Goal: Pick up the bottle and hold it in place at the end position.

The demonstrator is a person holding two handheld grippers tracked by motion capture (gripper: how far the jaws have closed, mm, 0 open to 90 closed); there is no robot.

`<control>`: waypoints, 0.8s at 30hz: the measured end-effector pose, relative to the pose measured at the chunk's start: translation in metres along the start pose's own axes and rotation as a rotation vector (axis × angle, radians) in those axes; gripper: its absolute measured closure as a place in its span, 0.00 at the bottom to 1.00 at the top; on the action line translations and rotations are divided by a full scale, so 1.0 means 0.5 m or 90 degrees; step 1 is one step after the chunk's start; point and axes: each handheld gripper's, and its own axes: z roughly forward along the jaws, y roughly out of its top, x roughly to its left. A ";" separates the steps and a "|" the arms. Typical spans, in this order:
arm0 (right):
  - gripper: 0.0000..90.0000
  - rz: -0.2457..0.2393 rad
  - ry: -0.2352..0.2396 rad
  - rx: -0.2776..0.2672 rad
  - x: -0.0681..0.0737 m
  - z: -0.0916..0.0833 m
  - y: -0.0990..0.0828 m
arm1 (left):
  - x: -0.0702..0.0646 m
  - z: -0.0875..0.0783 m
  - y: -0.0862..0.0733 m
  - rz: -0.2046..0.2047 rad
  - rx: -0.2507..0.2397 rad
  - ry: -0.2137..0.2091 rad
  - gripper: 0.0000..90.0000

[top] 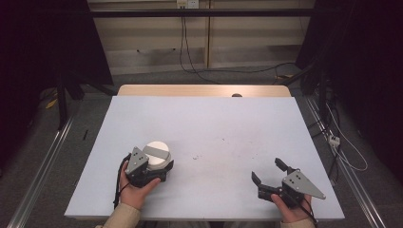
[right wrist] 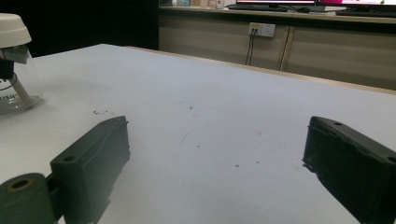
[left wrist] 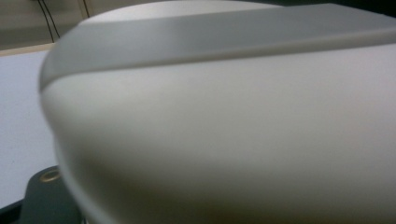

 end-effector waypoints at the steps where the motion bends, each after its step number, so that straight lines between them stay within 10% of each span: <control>1: 0.07 0.000 0.000 0.000 0.000 0.000 0.000 | 0.000 0.001 0.000 -0.001 -0.002 -0.002 0.19; 24: 0.07 0.004 -0.001 -0.006 -0.003 0.000 0.002 | 0.002 0.023 0.038 -0.013 -0.050 -0.038 0.20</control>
